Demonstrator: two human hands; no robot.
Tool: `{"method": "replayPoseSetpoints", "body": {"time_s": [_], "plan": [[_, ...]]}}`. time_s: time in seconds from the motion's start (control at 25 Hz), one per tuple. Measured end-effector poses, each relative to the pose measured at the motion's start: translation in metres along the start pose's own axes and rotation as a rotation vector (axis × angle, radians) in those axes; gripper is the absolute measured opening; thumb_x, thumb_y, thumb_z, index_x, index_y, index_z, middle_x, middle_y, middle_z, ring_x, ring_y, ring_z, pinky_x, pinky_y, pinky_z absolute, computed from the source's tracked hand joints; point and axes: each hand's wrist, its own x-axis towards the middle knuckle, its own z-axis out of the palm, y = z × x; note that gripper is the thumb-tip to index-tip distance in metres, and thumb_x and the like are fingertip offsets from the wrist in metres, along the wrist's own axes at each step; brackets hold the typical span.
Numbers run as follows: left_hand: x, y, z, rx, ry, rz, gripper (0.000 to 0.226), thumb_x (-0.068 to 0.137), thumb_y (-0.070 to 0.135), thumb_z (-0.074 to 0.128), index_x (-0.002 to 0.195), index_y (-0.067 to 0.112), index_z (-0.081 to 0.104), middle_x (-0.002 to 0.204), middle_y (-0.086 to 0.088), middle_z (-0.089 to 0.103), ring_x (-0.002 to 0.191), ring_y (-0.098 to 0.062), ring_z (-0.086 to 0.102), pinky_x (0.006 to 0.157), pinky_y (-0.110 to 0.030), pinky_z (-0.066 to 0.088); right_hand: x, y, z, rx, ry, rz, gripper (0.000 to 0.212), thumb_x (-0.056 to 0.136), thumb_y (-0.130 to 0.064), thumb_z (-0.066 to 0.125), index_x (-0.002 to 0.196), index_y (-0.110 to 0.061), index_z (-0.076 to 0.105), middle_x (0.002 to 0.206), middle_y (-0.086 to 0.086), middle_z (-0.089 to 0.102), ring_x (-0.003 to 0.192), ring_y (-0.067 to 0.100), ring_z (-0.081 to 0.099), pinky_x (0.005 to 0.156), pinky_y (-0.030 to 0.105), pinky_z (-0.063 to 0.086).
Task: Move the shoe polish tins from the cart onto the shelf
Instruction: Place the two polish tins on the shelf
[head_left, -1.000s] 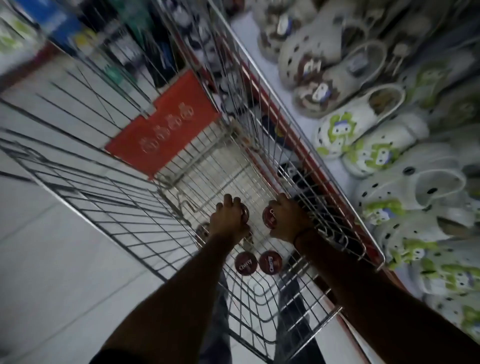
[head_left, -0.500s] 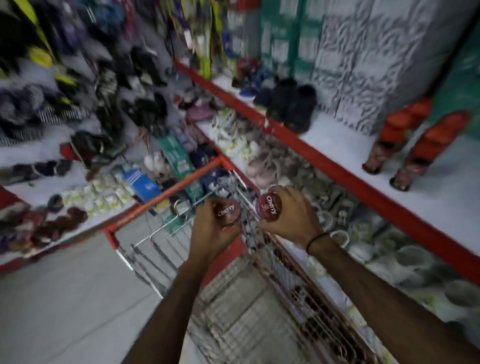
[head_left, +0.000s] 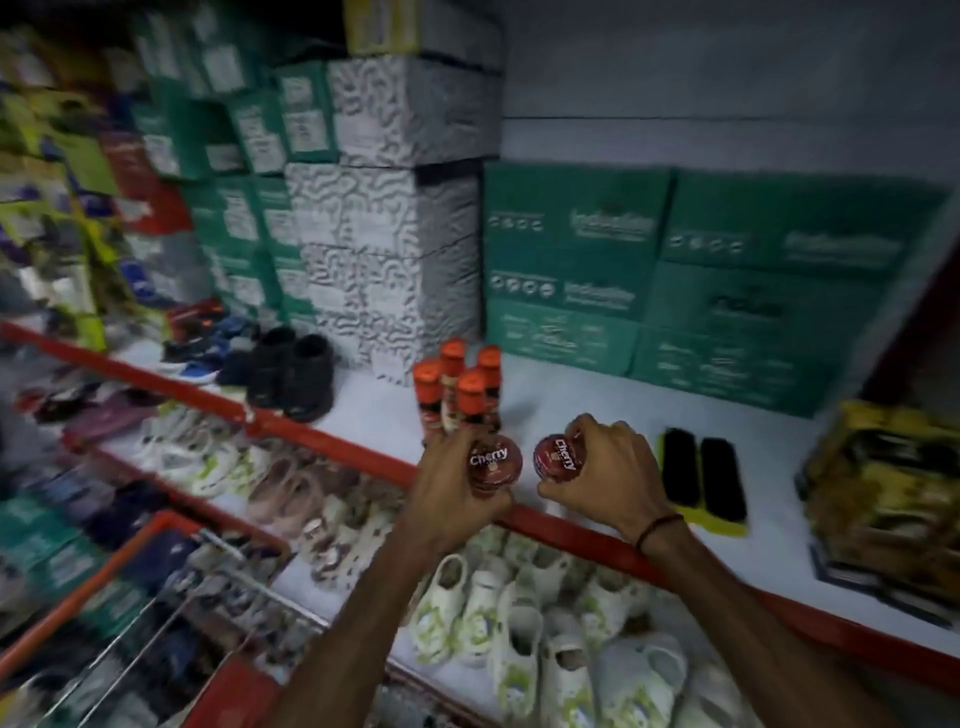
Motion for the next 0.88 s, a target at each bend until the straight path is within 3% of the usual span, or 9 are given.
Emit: {"method": "replayPoseSetpoints", "body": {"time_s": [0.16, 0.24, 0.36, 0.48, 0.88], "plan": [[0.038, 0.017, 0.052, 0.108, -0.332, -0.145, 0.04, 0.061, 0.028, 0.085, 0.094, 0.015, 0.065, 0.089, -0.004, 0.075, 0.085, -0.023, 0.07, 0.068, -0.028, 0.048, 0.007, 0.047, 0.008, -0.187, -0.11, 0.052, 0.053, 0.065, -0.062, 0.069, 0.093, -0.018, 0.066, 0.089, 0.012, 0.073, 0.095, 0.035, 0.065, 0.079, 0.038, 0.053], [0.047, 0.016, 0.069, 0.153, -0.397, -0.152, 0.035, 0.066, 0.021, 0.084, 0.095, 0.011, 0.067, 0.094, -0.011, 0.075, 0.092, -0.029, 0.07, 0.07, -0.029, 0.047, 0.012, 0.058, 0.02, -0.233, -0.13, 0.039, 0.047, 0.073, -0.061, 0.066, 0.091, -0.018, 0.068, 0.092, 0.013, 0.073, 0.098, 0.036, 0.065, 0.08, 0.038, 0.05], [0.065, 0.021, 0.088, 0.156, -0.347, -0.069, 0.021, 0.075, 0.012, 0.078, 0.096, 0.01, 0.076, 0.099, -0.015, 0.075, 0.103, -0.036, 0.066, 0.081, -0.036, 0.052, 0.029, 0.071, 0.031, -0.26, -0.105, 0.044, 0.049, 0.075, -0.063, 0.067, 0.094, -0.018, 0.069, 0.096, 0.013, 0.073, 0.101, 0.035, 0.063, 0.082, 0.038, 0.047], [0.086, 0.023, 0.102, 0.189, -0.345, -0.021, 0.02, 0.085, 0.012, 0.071, 0.103, 0.016, 0.079, 0.105, -0.012, 0.077, 0.107, -0.034, 0.063, 0.09, -0.039, 0.052, 0.05, 0.081, 0.036, -0.276, -0.112, 0.067, 0.051, 0.076, -0.061, 0.069, 0.102, -0.018, 0.069, 0.102, 0.012, 0.073, 0.106, 0.034, 0.061, 0.089, 0.04, 0.046], [0.119, 0.024, 0.128, 0.227, -0.338, -0.12, 0.024, 0.084, 0.015, 0.076, 0.107, 0.008, 0.074, 0.112, -0.021, 0.07, 0.109, -0.04, 0.064, 0.089, -0.04, 0.052, 0.081, 0.102, 0.044, -0.247, -0.097, 0.12, 0.053, 0.073, -0.064, 0.071, 0.103, -0.02, 0.069, 0.102, 0.01, 0.074, 0.107, 0.034, 0.061, 0.09, 0.041, 0.045]]}}
